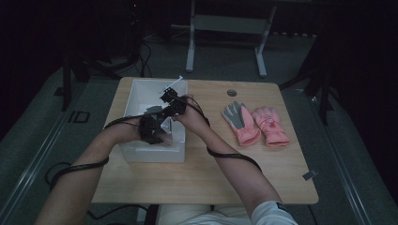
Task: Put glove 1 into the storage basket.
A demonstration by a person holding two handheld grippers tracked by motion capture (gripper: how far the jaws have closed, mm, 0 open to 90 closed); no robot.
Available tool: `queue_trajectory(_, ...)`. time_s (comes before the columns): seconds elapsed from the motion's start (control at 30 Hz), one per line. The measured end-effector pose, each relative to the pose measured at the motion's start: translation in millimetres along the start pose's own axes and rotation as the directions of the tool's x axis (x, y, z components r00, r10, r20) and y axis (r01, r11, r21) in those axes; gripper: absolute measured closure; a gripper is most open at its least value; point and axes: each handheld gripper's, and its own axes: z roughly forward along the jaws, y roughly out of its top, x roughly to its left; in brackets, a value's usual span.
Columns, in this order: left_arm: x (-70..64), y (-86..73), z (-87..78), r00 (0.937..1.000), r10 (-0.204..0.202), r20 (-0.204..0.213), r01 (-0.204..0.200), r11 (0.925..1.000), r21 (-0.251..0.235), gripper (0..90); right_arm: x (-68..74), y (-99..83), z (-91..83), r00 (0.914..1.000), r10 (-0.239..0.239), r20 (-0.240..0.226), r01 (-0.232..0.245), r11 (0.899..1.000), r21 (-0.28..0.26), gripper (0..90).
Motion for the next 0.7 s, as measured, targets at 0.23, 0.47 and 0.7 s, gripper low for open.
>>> queue_trajectory(0.23,3.3,2.7,21.4,0.9979,0.015,0.064,-0.018,0.9983,0.055,68.8,-10.3,4.0,-15.4,0.9994,0.019,0.031,-0.016,0.997,-0.079,60.4)
queue_trajectory(0.47,8.1,3.1,17.4,0.9971,-0.048,0.059,0.045,0.9977,0.050,56.7,-26.4,-3.2,-50.8,0.9981,0.056,0.024,-0.051,0.980,-0.193,38.0)
queue_trajectory(0.7,8.3,0.0,2.7,0.9934,-0.113,0.017,0.113,0.9936,0.007,45.8,-34.4,-22.9,-84.7,0.9995,0.022,-0.023,-0.028,0.960,-0.278,19.1)
